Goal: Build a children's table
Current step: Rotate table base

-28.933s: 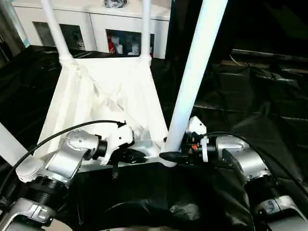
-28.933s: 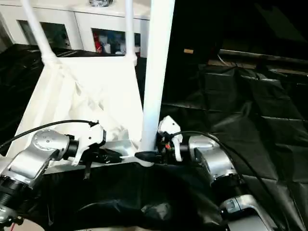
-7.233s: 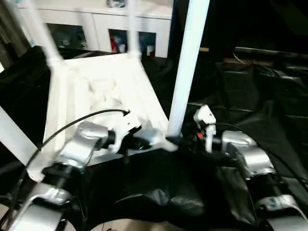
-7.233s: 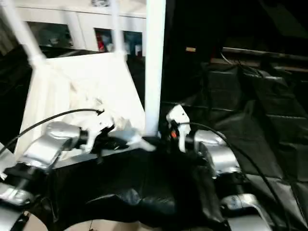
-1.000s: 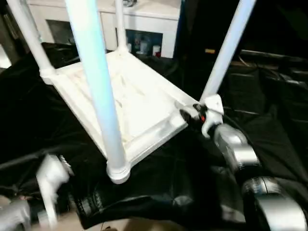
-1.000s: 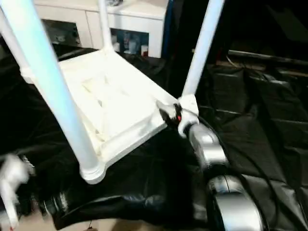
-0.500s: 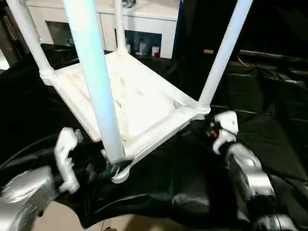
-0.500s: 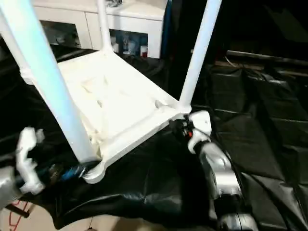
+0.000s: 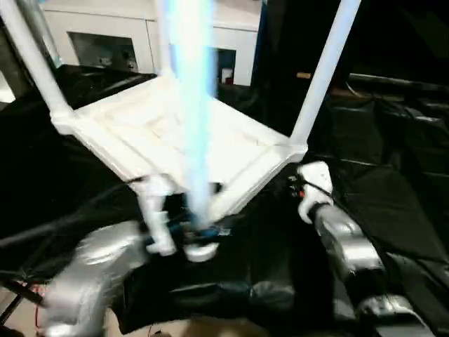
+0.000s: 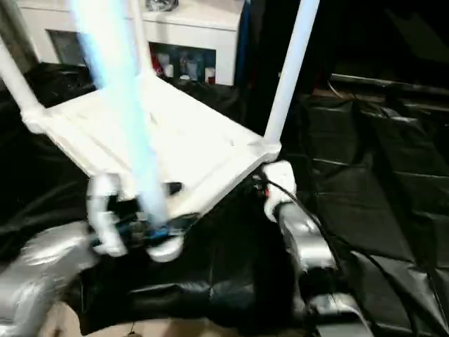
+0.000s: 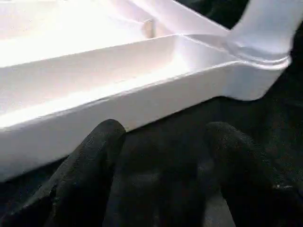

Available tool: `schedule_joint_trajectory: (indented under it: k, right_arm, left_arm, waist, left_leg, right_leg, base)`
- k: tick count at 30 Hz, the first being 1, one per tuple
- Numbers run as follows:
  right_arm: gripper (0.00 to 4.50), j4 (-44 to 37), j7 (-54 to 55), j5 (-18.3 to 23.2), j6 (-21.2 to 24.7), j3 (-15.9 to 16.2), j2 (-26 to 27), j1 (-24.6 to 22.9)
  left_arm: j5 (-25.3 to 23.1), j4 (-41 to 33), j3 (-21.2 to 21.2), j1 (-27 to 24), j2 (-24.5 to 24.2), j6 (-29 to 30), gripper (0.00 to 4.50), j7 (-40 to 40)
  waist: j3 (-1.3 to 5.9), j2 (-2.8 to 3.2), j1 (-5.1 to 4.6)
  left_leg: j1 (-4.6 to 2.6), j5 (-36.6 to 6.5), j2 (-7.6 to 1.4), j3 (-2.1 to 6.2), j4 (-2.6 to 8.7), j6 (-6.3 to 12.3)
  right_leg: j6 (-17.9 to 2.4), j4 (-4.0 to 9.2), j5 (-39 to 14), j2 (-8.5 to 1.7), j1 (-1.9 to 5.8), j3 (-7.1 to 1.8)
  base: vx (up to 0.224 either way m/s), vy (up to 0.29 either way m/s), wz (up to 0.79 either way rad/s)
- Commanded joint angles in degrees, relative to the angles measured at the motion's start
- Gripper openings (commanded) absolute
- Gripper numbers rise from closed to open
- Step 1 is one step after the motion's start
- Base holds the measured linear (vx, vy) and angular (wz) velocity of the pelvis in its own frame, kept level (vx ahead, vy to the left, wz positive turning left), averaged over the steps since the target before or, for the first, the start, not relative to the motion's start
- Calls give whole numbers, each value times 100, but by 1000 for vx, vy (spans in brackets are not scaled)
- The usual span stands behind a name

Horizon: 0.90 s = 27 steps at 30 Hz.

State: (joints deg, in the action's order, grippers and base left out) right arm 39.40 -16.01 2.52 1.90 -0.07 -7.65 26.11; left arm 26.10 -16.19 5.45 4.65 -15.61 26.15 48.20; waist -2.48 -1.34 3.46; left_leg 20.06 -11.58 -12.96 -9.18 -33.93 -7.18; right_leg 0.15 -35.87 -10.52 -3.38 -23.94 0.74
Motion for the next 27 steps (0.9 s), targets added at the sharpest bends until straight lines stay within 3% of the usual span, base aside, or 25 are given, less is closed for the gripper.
schedule_joint_trajectory:
  k: [1,4,5,9,10,16,21,27]
  right_arm:
    - [318,176,90,-54,9,11,5,36]
    - [318,273,149,-76,-32,23,61,84]
    - [318,396,195,-88,-72,44,115,137]
    - [318,512,185,-113,-93,77,238,190]
    - [318,512,142,-146,-89,144,292,197]
    - [318,691,-11,-206,-136,294,439,405]
    - [318,725,-112,-208,-109,345,552,488]
    - [318,810,-141,-274,-167,407,609,527]
  left_arm:
    - [-144,179,146,139,38,-136,441,-69]
    - [-125,269,257,254,84,-183,441,-43]
    - [-173,330,359,340,117,-217,441,-11]
    - [-199,407,540,519,293,-229,441,22]
    - [-225,471,620,593,377,-264,441,6]
    - [-420,810,992,862,536,-219,441,-66]
    - [-525,1086,1155,1054,728,-355,441,-22]
    - [-656,1360,1354,1258,1011,-522,441,-115]
  waist:
    - [330,-17,5]
    - [333,-29,9]
    - [327,-78,0]
    - [314,-59,4]
    - [316,-96,2]
    - [326,-75,-32]
    - [335,-148,-60]
    - [327,-153,-108]
  left_leg:
    - [56,-809,111,-126,362,45]
    - [53,-794,113,-128,359,53]
    - [49,-810,107,-139,360,68]
    - [42,-935,94,-136,371,41]
    - [45,-921,91,-137,370,40]
    - [47,-863,101,-132,359,27]
    - [66,-703,98,-132,351,95]
    - [51,-767,93,-130,352,118]
  right_leg:
    - [-899,373,-650,-172,327,-107]
    - [-929,363,-636,-176,332,-106]
    - [-930,377,-669,-178,325,-105]
    - [-912,389,-910,-198,305,-111]
    - [-902,391,-905,-197,313,-109]
    - [-909,371,-755,-196,320,-109]
    - [-959,352,-567,-197,349,-108]
    - [-1047,357,-519,-199,341,-107]
  base:
    - [0,0,0]
    - [0,0,0]
    - [0,0,0]
    - [0,0,0]
    - [0,0,0]
    - [0,0,0]
    - [0,0,0]
    - [0,0,0]
